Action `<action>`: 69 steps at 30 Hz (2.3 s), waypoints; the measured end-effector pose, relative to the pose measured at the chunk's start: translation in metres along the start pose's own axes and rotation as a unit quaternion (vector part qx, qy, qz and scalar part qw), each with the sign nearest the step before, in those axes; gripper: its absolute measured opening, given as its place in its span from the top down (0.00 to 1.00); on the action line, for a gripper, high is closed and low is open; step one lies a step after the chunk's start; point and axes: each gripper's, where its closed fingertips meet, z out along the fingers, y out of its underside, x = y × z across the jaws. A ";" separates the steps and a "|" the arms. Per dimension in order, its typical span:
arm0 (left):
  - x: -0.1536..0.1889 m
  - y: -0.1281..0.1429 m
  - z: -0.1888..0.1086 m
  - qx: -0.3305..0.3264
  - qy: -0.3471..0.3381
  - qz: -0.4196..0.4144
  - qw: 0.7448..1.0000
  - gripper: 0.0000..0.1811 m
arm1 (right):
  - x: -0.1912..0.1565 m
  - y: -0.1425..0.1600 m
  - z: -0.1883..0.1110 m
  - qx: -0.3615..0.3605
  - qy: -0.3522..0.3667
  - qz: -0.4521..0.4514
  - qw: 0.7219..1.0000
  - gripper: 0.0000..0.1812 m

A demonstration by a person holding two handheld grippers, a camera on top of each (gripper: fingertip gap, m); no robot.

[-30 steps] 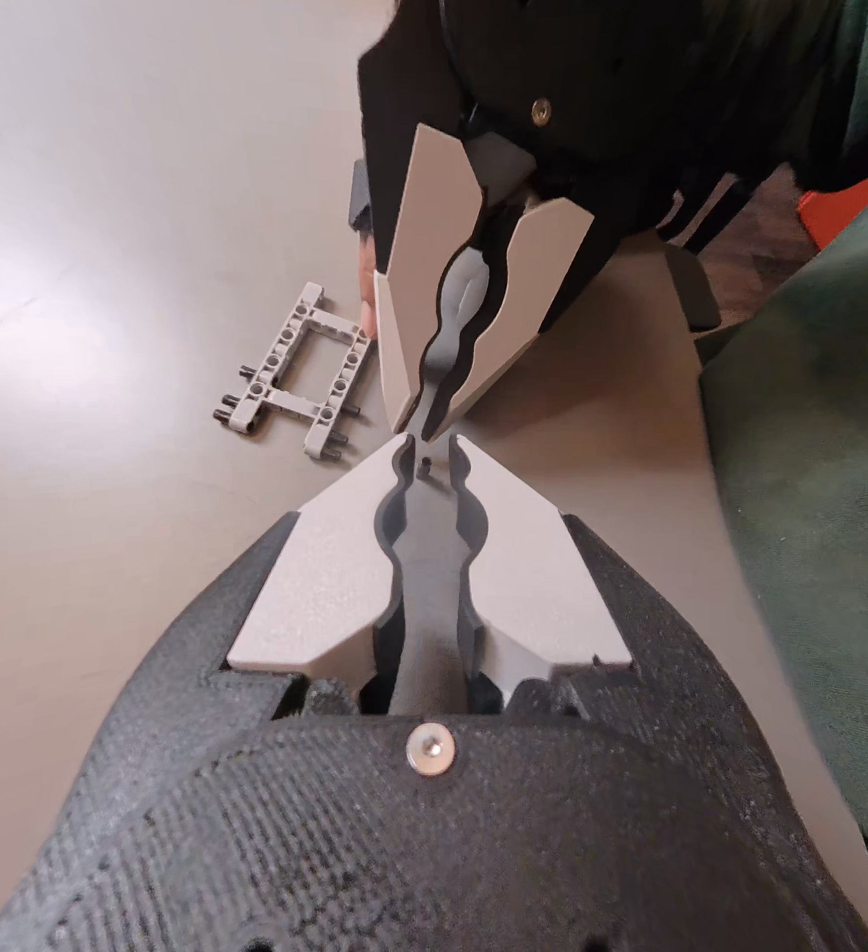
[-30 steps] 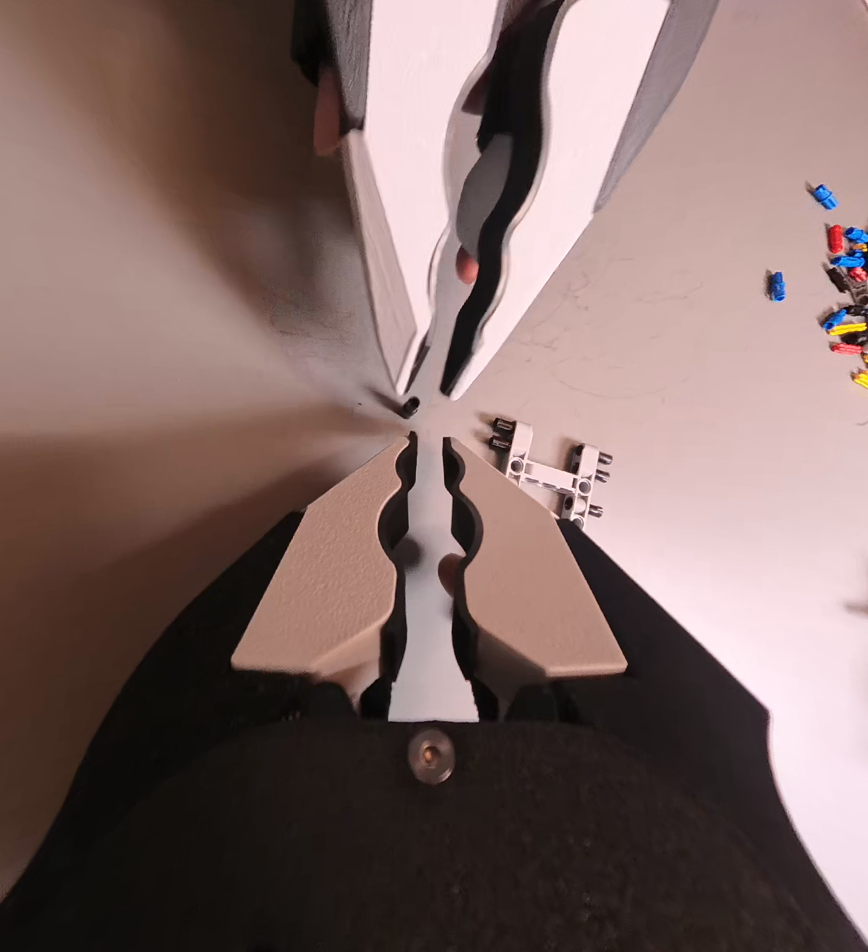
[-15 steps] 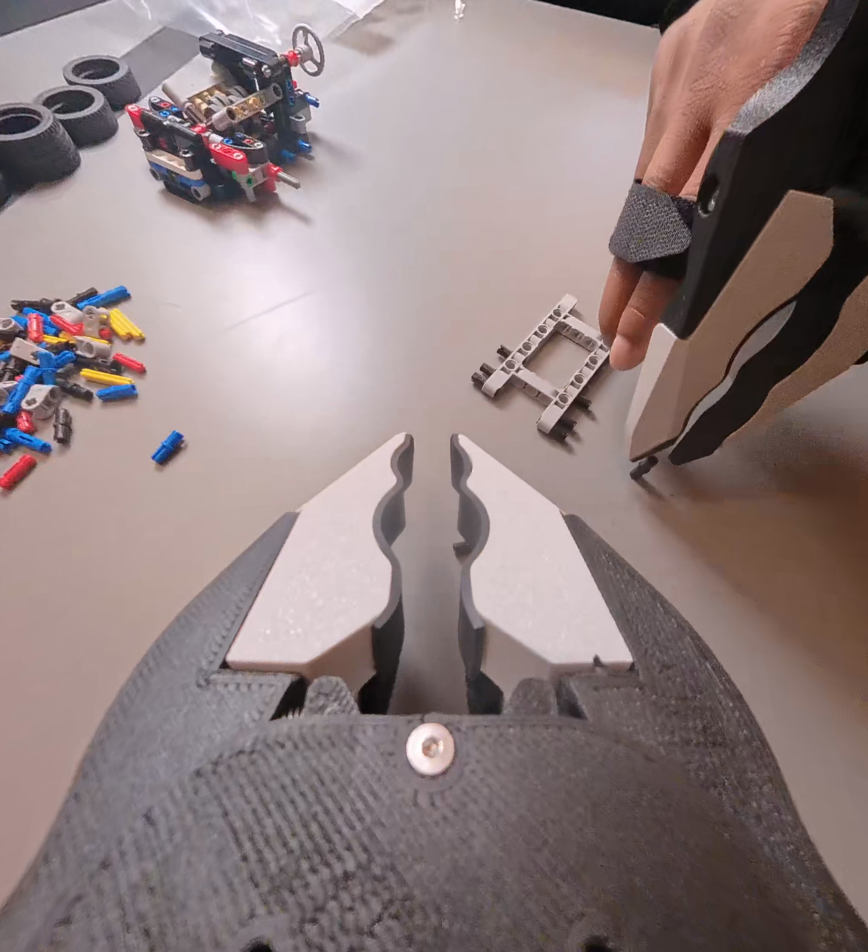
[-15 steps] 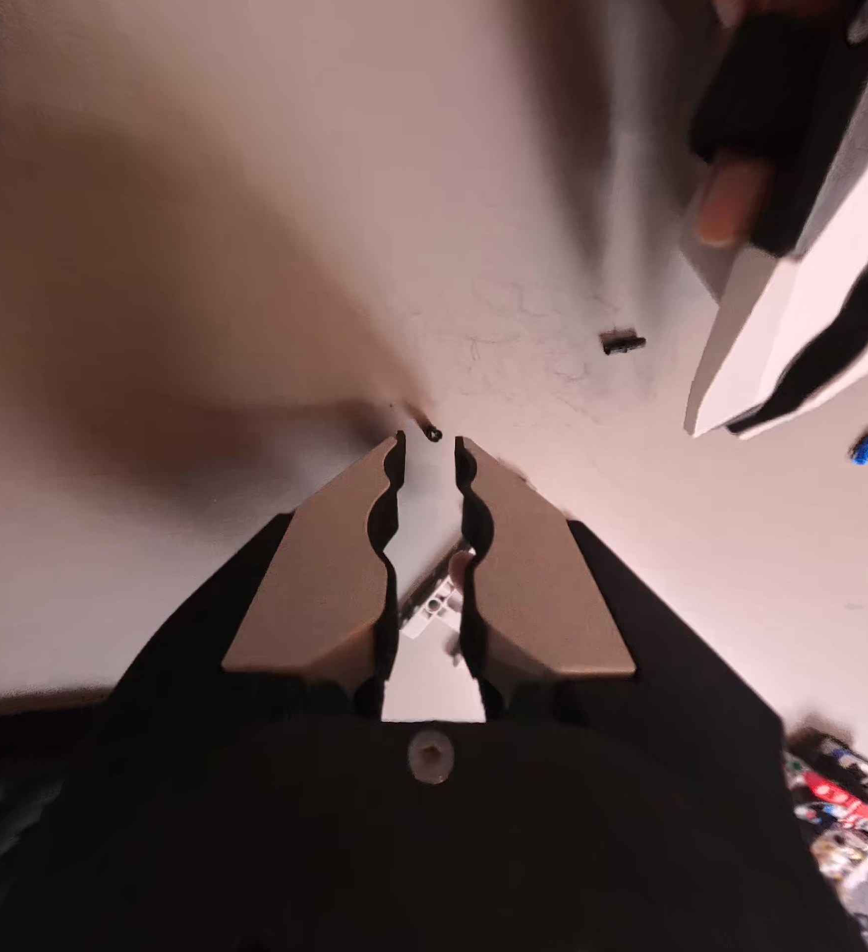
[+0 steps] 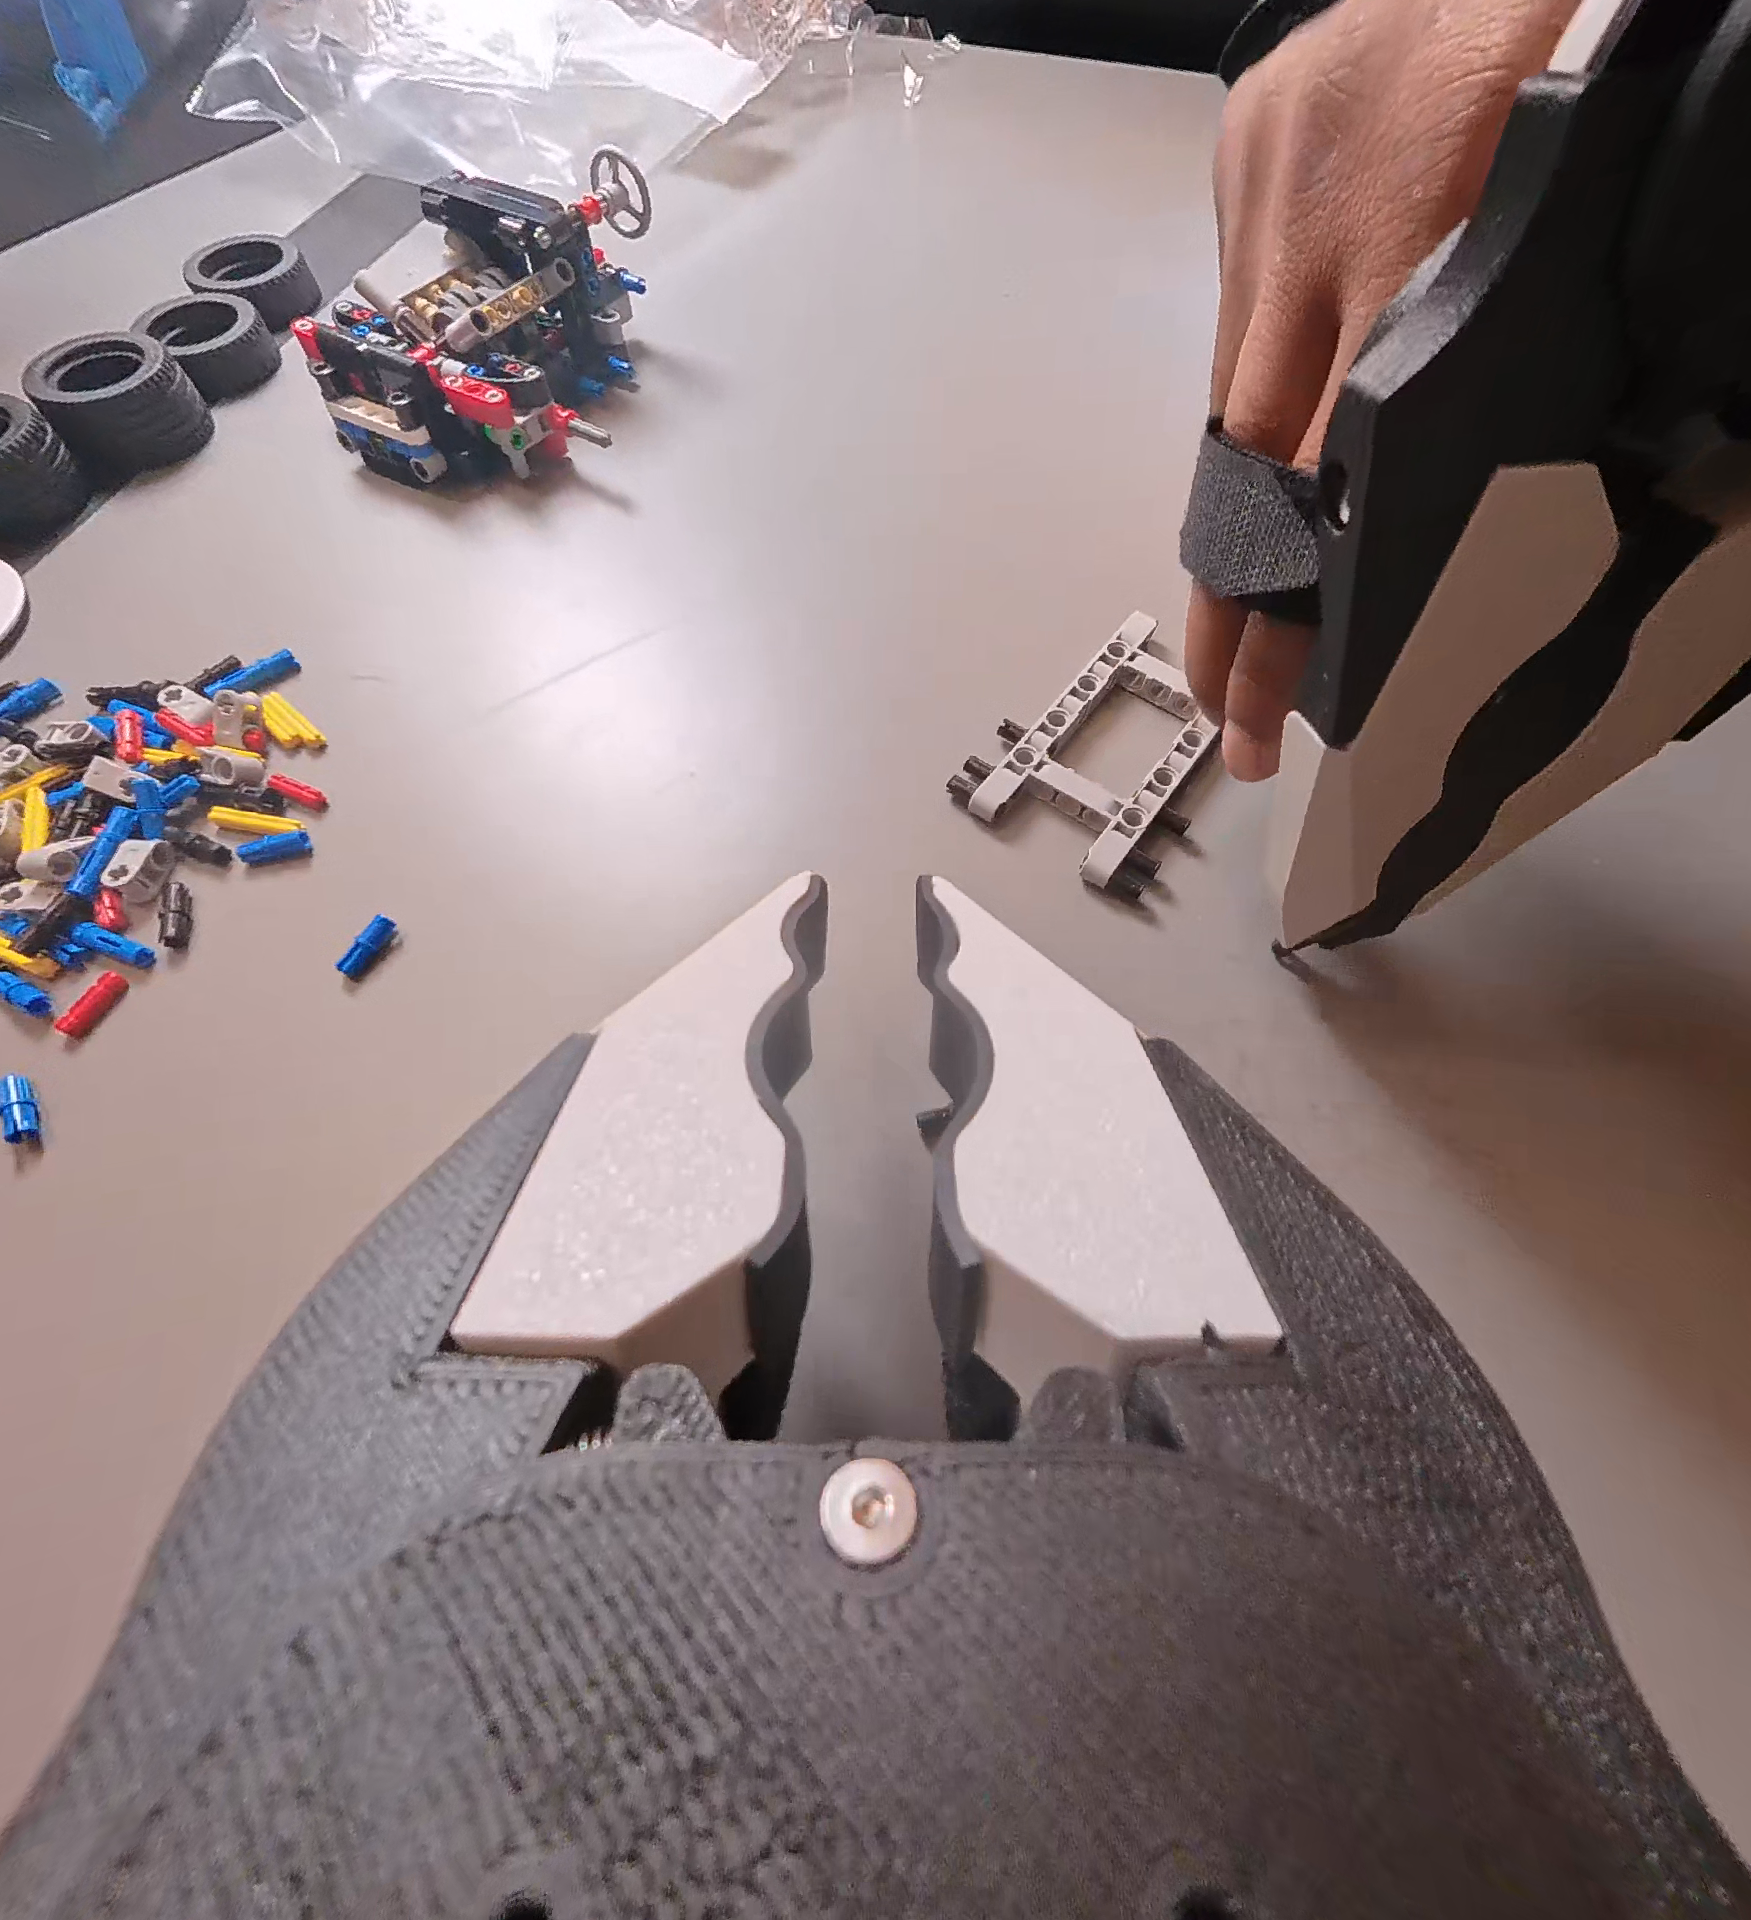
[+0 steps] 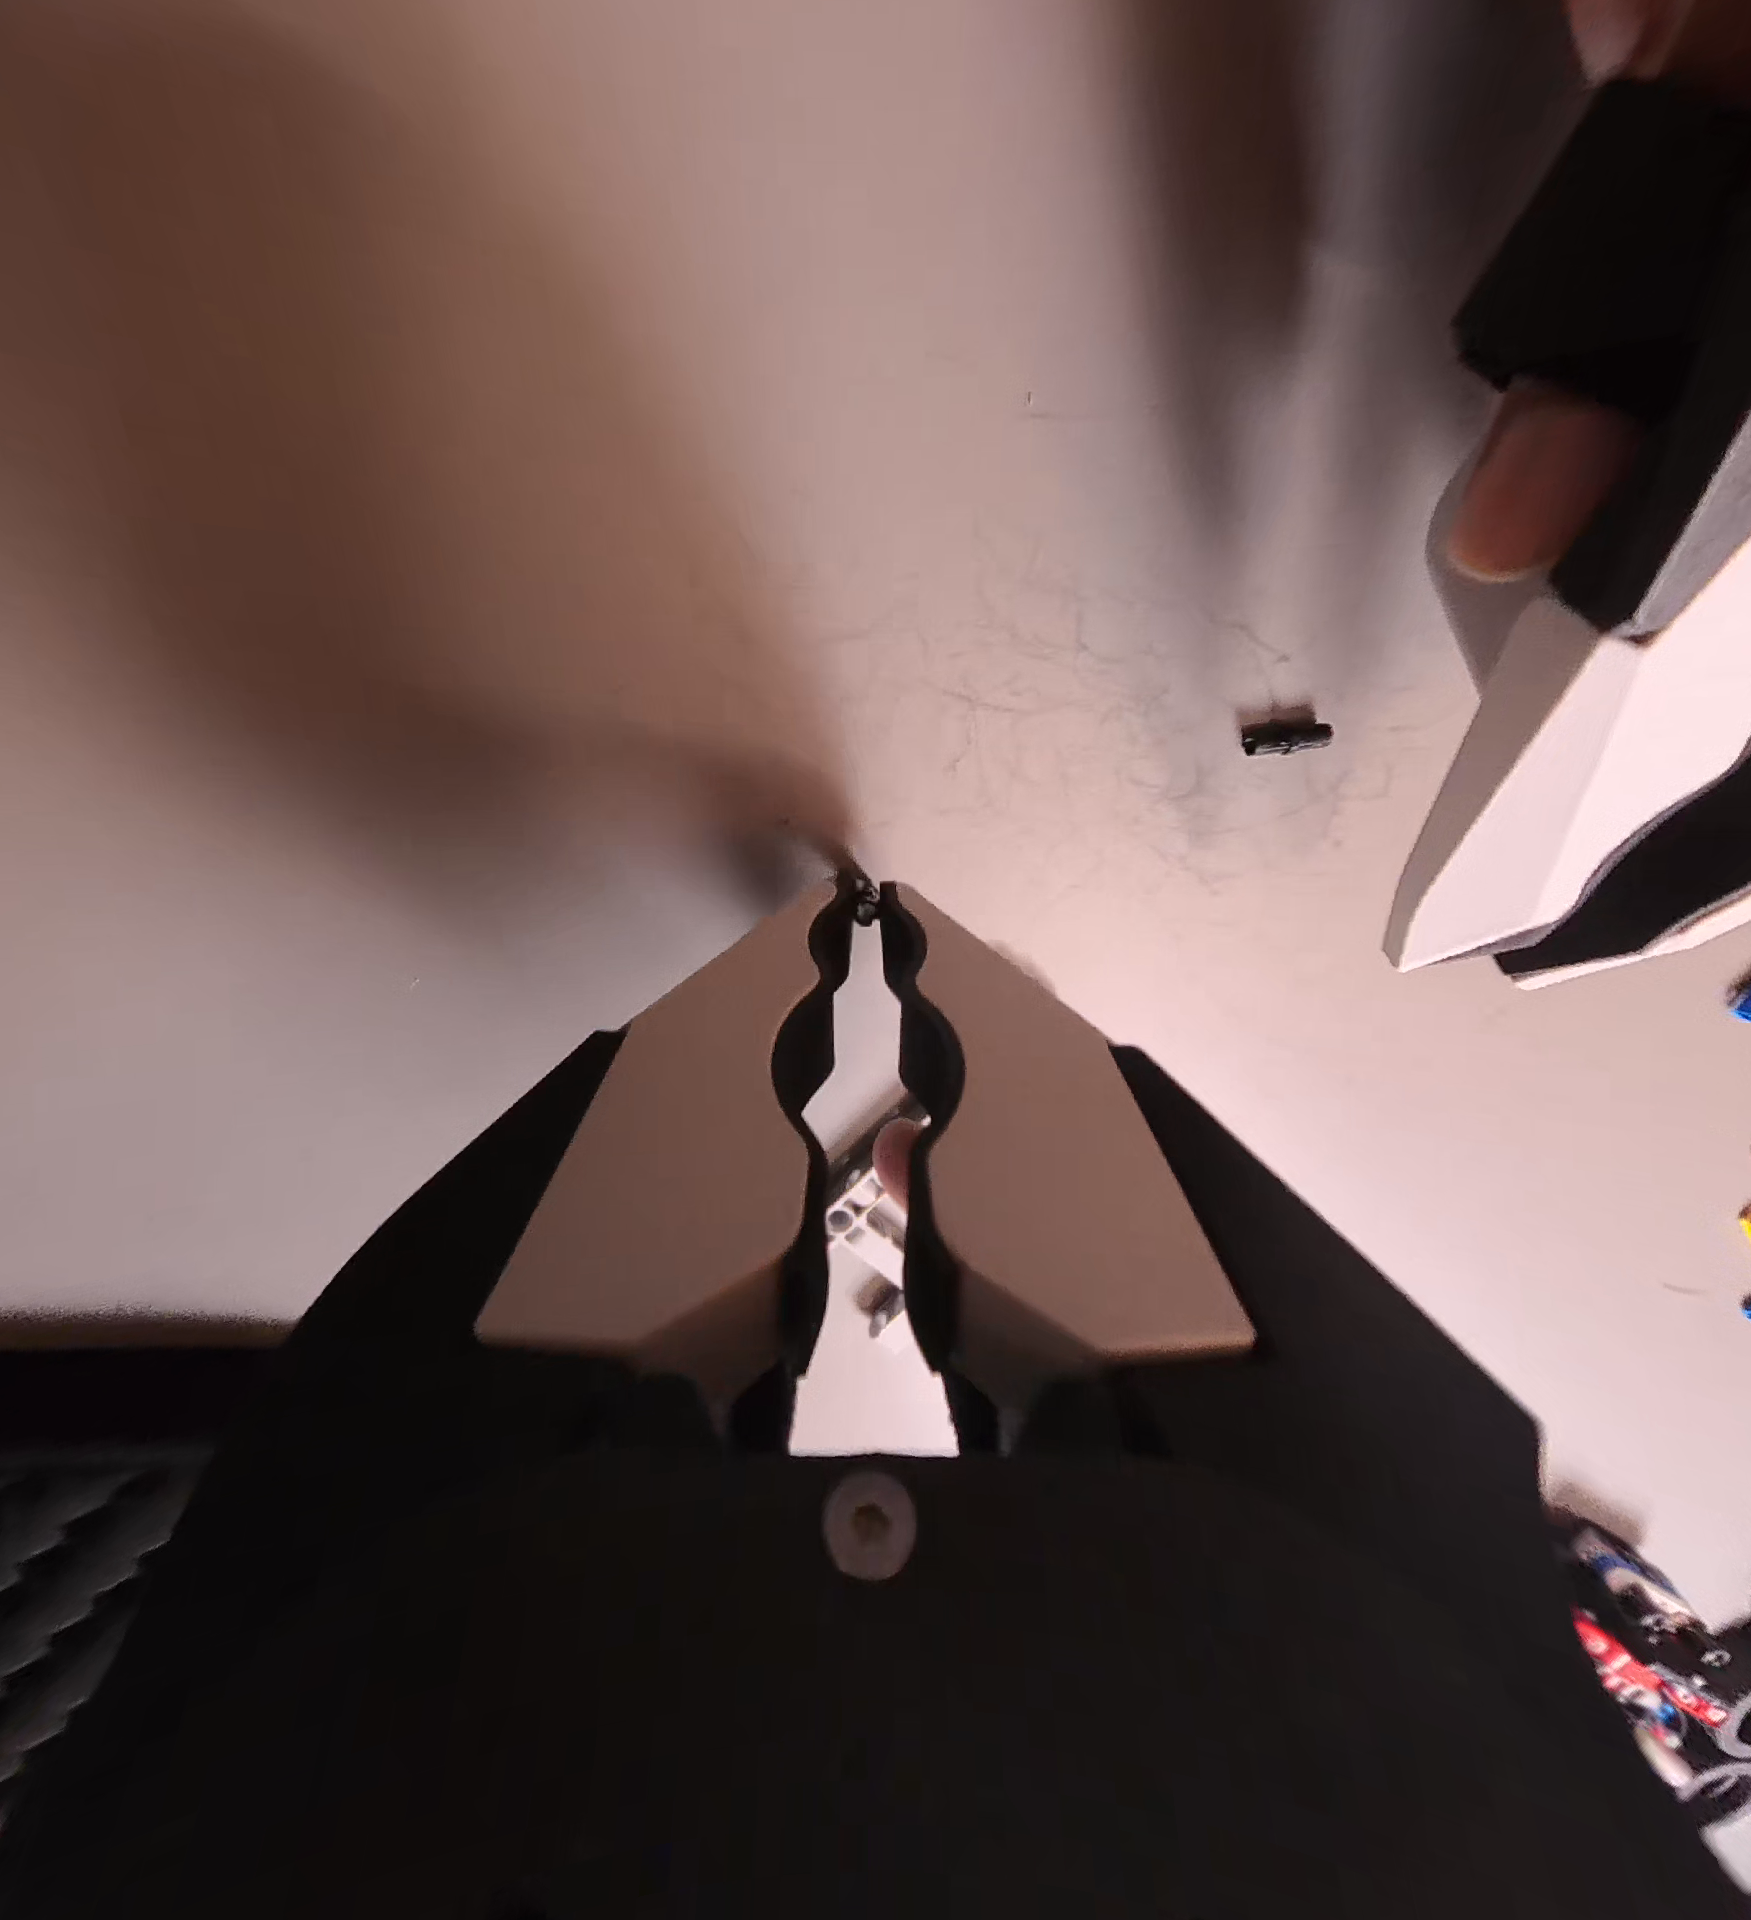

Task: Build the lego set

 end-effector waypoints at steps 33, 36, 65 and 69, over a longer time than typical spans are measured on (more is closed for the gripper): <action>0.064 0.018 0.045 -0.088 0.131 0.109 0.981 0.91 | 0.028 0.036 -0.014 0.035 0.010 0.092 0.995 0.98; 0.064 0.018 0.045 -0.088 0.131 0.111 0.981 0.91 | 0.028 0.037 -0.014 0.038 0.015 0.093 0.995 0.98; 0.067 0.019 0.044 -0.089 0.129 0.107 0.982 0.92 | 0.022 0.034 -0.011 0.081 0.029 0.147 0.985 0.88; 0.067 0.020 0.044 -0.089 0.128 0.107 0.982 0.92 | 0.027 0.038 -0.017 0.083 0.051 0.153 0.984 0.93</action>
